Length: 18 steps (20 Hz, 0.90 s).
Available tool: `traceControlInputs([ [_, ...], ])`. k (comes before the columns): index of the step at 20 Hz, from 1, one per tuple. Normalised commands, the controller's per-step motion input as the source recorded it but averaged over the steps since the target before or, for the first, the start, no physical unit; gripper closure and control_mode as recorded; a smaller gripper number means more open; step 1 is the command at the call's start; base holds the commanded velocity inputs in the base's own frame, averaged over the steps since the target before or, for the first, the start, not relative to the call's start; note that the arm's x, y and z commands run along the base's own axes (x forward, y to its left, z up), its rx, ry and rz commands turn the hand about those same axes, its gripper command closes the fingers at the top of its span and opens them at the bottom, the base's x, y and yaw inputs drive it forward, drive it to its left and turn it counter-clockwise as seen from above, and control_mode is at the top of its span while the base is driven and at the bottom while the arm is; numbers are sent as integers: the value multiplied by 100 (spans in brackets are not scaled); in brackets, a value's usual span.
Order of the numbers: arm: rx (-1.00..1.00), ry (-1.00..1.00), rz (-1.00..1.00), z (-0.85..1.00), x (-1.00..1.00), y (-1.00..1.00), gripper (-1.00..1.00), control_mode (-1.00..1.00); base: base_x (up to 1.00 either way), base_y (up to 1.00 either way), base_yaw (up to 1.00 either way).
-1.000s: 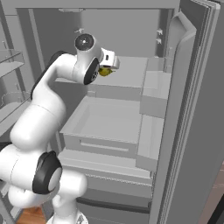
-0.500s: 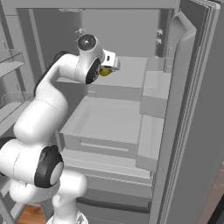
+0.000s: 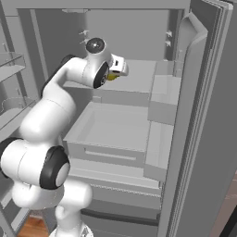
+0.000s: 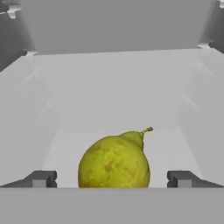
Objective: Retrieve the pear and orange from the fridge and place them into the bowl on the dining table.
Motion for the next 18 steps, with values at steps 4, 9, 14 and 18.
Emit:
traceControlInputs([
  [4, 0, 3, 0, -11, 26, -5, -100, -100, 0, 0, 0],
  [9, 0, 4, 0, -12, 20, -3, -100, -100, 0, 0, 0],
  [14, 0, 5, 0, -15, 5, 0, 100, -100, 0, 0, 0],
  [18, 0, 6, 0, -17, 1, 0, 100, -100, 0, 0, 0],
])
